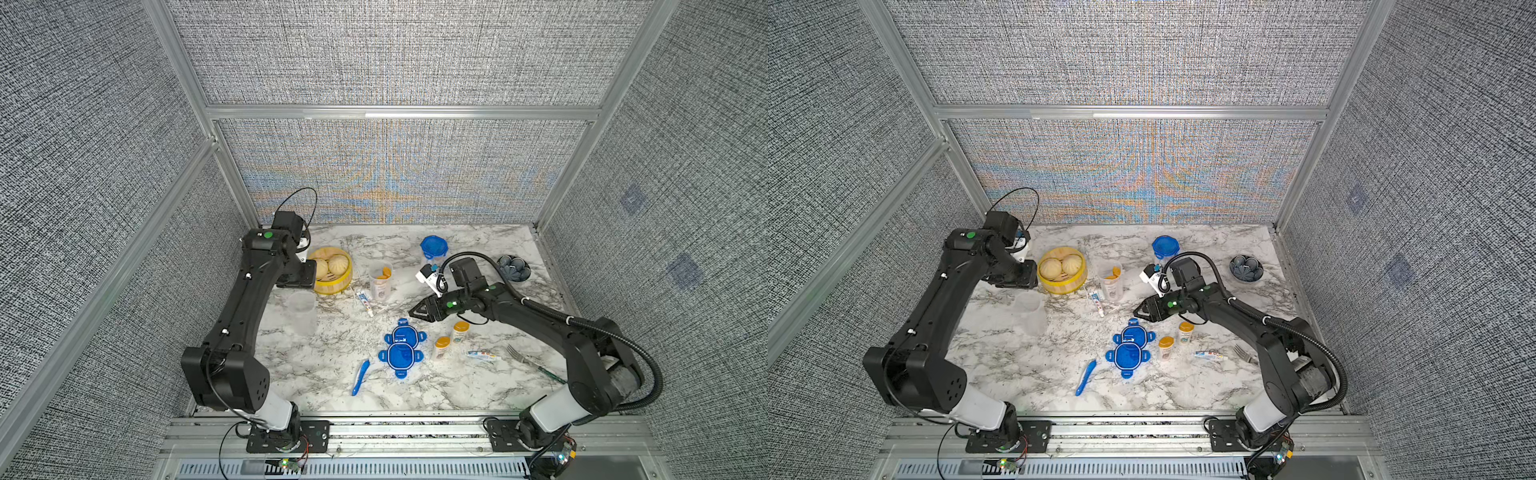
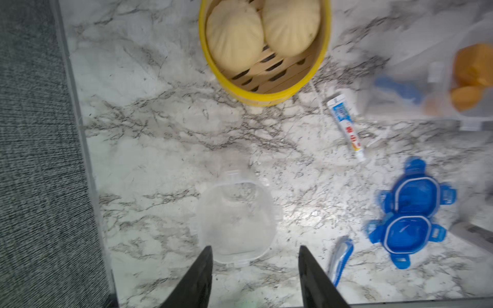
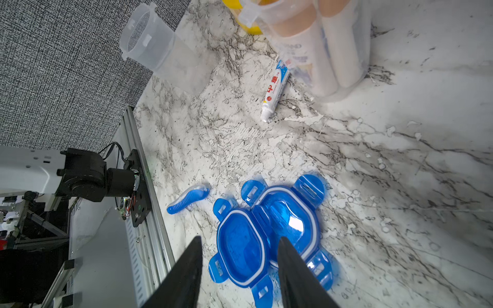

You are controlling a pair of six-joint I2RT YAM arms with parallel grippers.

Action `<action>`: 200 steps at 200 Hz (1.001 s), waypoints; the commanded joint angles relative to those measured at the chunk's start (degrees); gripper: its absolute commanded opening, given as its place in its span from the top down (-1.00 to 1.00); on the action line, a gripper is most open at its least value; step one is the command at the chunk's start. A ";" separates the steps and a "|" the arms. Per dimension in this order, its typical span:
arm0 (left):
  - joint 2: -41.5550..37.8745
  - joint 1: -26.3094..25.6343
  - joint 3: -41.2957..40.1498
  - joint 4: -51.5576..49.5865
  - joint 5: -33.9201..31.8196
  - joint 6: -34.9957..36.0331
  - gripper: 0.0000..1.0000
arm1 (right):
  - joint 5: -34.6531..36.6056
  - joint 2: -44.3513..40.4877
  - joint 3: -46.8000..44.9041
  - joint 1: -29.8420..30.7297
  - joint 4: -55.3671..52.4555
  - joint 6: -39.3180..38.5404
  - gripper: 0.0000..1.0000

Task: Pack away toiletry kits
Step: Place the container at the center of the board, then pick up the toiletry item from the center of the board.

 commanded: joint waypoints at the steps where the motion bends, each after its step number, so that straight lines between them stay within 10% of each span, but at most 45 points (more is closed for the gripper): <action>1: -2.85 -2.15 -5.17 8.87 9.96 -12.25 -0.03 | -0.25 0.34 -0.59 -0.62 1.41 2.29 0.04; 41: -5.22 -7.79 -14.86 25.15 11.98 -27.19 -0.15 | -0.51 0.84 -0.66 -1.96 1.97 5.79 0.04; 200: 12.77 -14.24 -20.20 39.27 8.31 -32.72 0.10 | -1.03 -0.26 -2.66 -4.10 4.61 8.77 0.07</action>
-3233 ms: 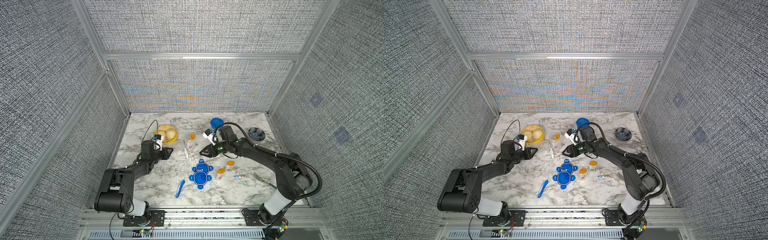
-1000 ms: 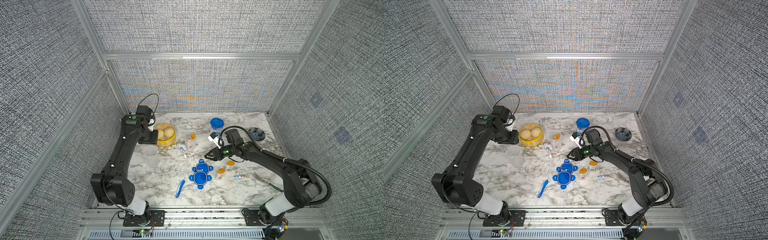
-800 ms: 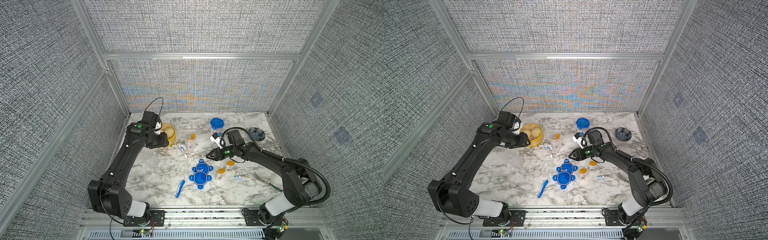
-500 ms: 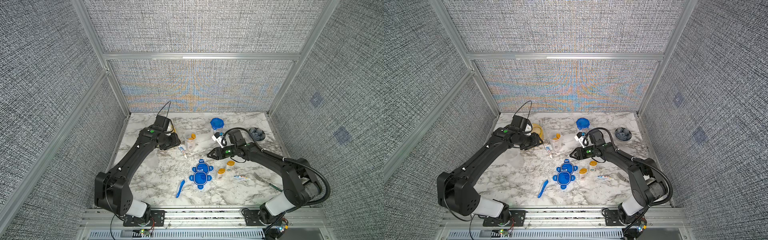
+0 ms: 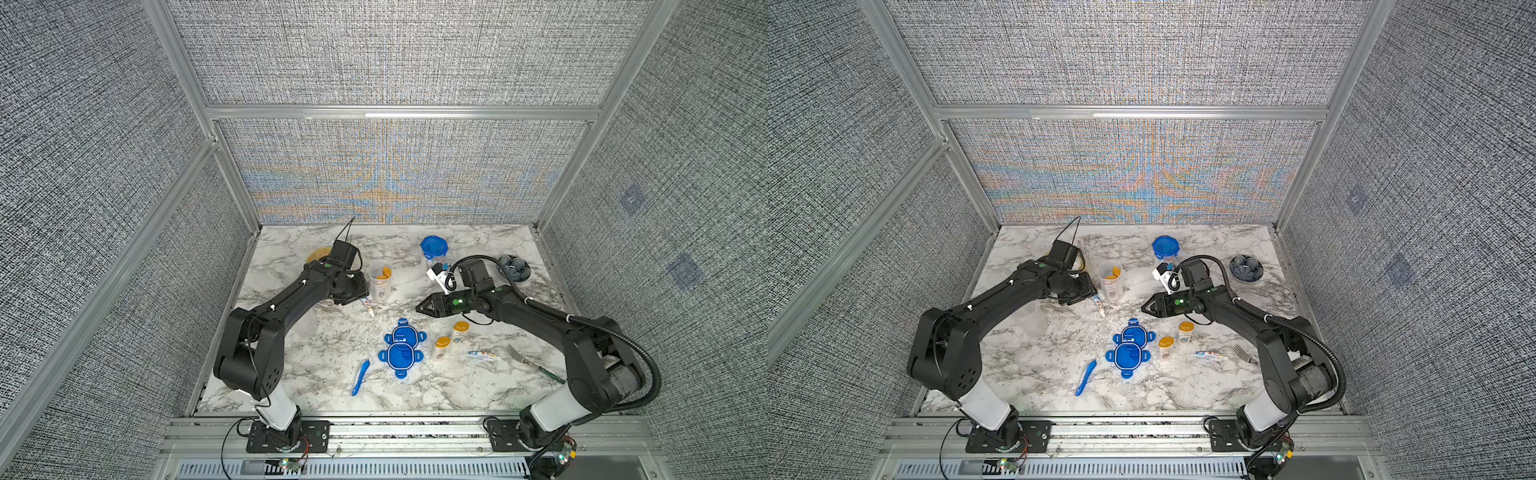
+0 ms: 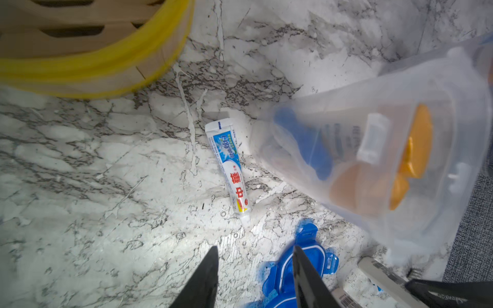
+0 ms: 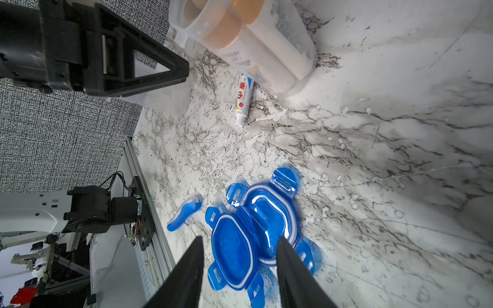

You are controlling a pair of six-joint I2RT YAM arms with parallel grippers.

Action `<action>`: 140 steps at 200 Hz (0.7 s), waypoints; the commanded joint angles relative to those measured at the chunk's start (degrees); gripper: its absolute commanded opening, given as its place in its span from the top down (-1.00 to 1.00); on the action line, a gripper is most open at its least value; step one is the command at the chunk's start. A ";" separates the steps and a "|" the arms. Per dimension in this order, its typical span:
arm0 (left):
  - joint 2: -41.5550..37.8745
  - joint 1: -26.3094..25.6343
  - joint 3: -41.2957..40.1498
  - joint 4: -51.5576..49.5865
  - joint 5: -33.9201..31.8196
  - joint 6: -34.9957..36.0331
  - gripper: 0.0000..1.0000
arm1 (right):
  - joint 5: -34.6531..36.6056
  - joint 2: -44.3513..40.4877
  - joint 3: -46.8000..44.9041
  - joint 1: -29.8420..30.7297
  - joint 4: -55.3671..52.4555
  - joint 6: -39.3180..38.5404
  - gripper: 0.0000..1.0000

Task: Pack away toiletry kits
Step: Pick up the toiletry item from the center of the board.

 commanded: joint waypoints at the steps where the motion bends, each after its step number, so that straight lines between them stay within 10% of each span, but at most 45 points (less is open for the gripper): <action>1: 2.42 0.01 0.60 2.02 0.70 -0.21 0.09 | -0.99 -0.43 -0.28 -0.40 1.19 0.73 0.07; 140: 14.76 0.19 5.08 0.25 1.15 2.81 0.31 | -2.25 -1.03 -2.26 -2.32 3.36 2.07 0.11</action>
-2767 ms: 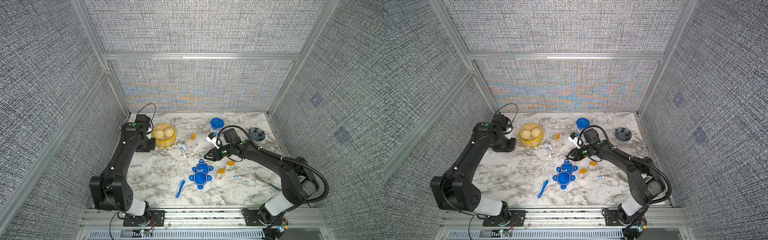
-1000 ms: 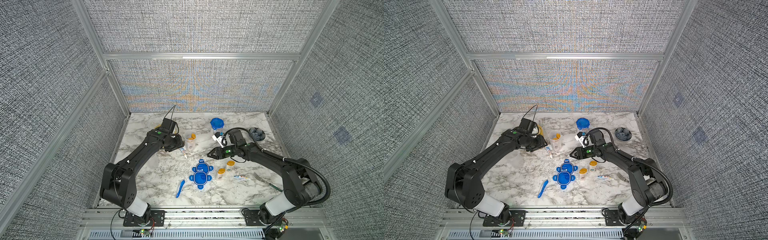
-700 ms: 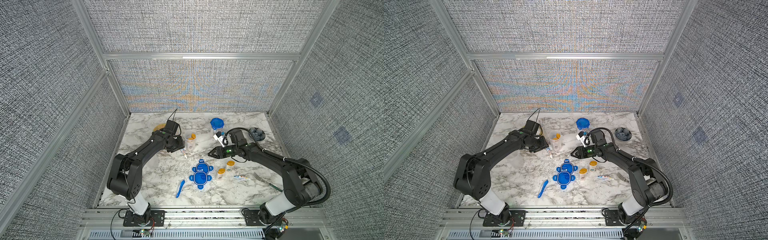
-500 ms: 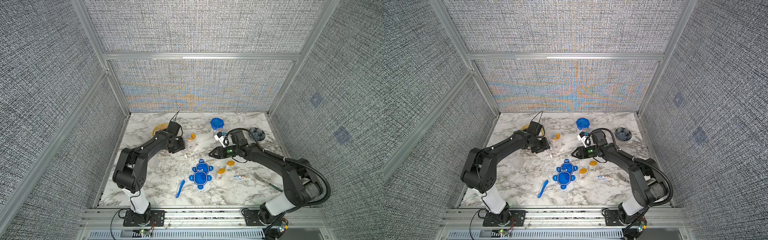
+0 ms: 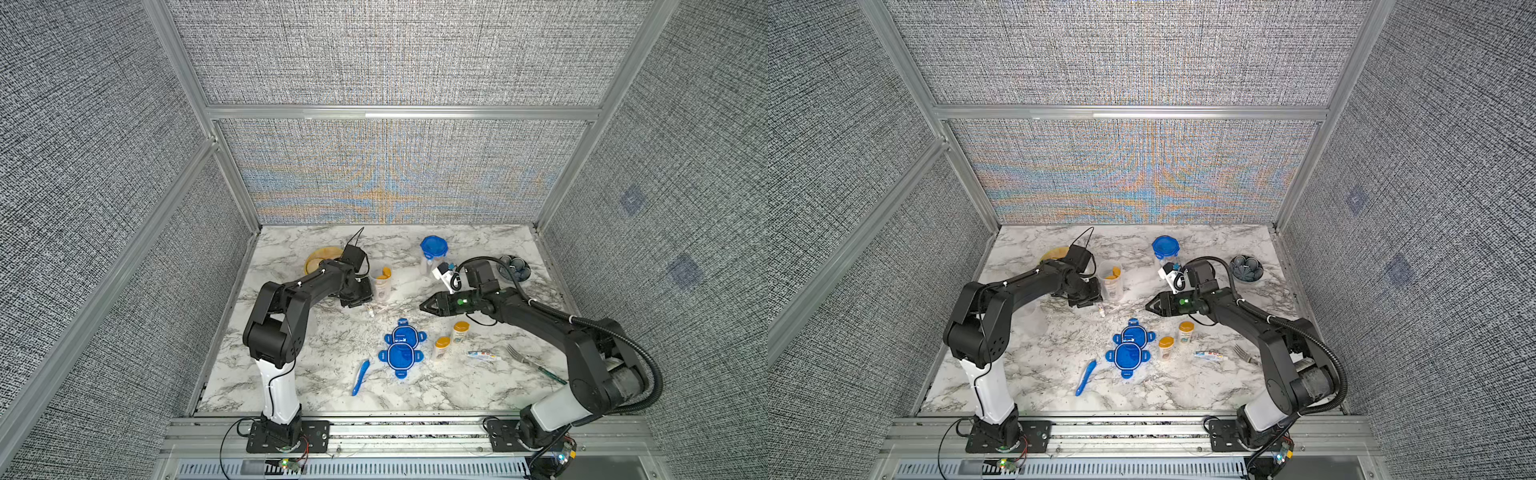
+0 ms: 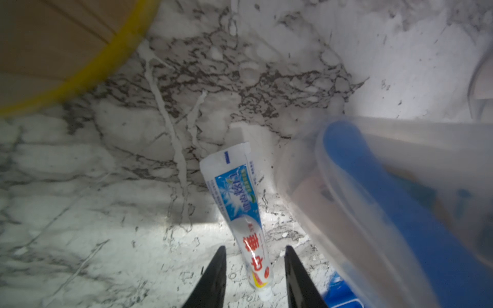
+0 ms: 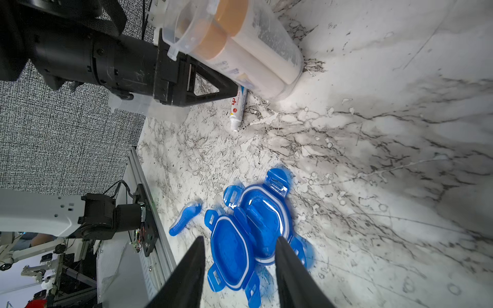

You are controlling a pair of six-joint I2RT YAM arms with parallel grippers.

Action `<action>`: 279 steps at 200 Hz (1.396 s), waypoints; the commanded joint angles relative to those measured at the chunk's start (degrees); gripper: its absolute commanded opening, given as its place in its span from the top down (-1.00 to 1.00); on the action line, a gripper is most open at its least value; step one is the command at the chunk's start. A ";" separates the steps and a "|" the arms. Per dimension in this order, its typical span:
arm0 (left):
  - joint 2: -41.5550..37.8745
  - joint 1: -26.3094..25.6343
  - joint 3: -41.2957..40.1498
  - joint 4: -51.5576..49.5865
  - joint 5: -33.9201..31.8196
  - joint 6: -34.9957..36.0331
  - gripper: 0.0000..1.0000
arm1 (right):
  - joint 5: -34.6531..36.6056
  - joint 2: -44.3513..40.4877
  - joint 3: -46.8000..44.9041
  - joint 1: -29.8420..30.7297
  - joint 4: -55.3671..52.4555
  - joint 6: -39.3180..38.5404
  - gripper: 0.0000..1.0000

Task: Pack away toiletry kits
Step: Pick up the toiletry item from the center of the board, then place the toiletry item into the container.

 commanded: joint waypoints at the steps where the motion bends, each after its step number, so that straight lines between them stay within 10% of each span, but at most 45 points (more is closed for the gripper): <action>1: 1.34 0.02 0.41 -1.03 0.51 1.00 0.31 | -0.86 -0.35 -0.17 -0.09 0.80 0.30 0.11; 81: 3.32 0.40 0.18 -2.53 -0.69 2.05 0.71 | -0.61 -0.59 -0.56 -0.61 0.66 -0.05 0.12; 154: -18.55 0.70 -5.76 -1.10 -10.43 3.63 0.85 | -0.25 0.30 -0.23 -0.85 0.75 0.11 0.13; 209: -29.53 -1.75 -7.88 21.85 -8.60 11.59 0.85 | -0.52 0.57 0.02 -0.78 1.80 0.96 0.13; 279: -20.77 -5.36 -8.01 44.38 -3.70 21.08 0.87 | -0.78 0.30 0.13 -0.80 2.16 1.24 0.13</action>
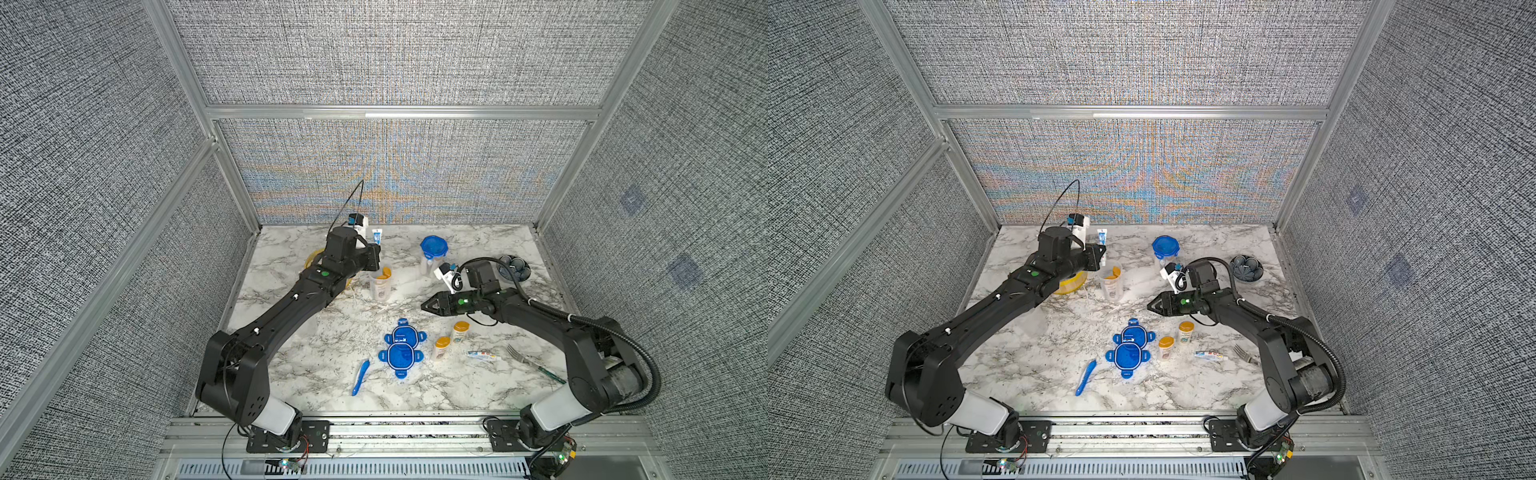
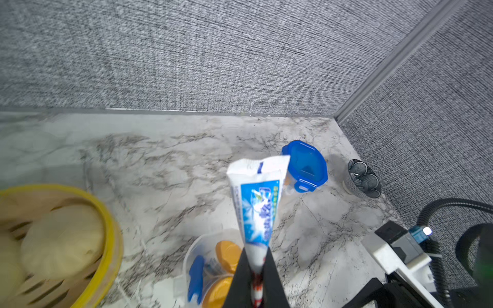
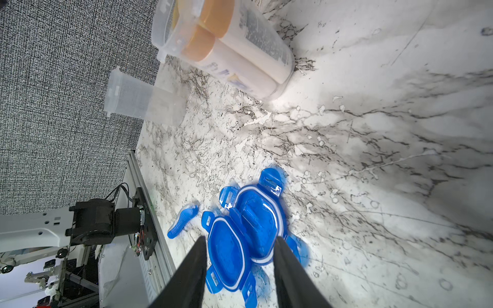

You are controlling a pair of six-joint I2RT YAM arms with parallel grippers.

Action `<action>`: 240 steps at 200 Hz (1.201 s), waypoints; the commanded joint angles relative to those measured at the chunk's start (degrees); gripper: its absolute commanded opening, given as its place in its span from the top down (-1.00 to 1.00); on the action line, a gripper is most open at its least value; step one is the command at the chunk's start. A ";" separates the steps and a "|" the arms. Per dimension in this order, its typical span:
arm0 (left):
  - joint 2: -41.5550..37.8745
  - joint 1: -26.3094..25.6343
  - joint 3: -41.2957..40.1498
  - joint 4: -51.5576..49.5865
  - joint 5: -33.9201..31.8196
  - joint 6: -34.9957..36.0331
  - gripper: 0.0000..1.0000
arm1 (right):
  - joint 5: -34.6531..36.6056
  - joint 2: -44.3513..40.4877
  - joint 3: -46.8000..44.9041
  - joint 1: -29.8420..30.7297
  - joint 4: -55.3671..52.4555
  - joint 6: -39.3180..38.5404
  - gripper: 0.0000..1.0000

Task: Pack away toiletry kits
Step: Place the toiletry item into the container.

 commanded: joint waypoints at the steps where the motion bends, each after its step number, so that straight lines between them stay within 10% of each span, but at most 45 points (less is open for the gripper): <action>1: 1.86 -0.26 -0.79 11.56 0.33 4.80 0.87 | -0.76 -0.26 0.42 -0.05 1.13 0.44 0.13; 97: 6.24 -0.22 -9.38 30.34 -3.29 13.12 0.91 | -3.65 0.17 -0.01 -0.59 4.00 2.18 0.13; 240: 7.61 -0.09 -11.97 29.62 -5.61 18.18 0.91 | -5.55 -0.15 -1.40 -1.52 7.19 3.93 0.13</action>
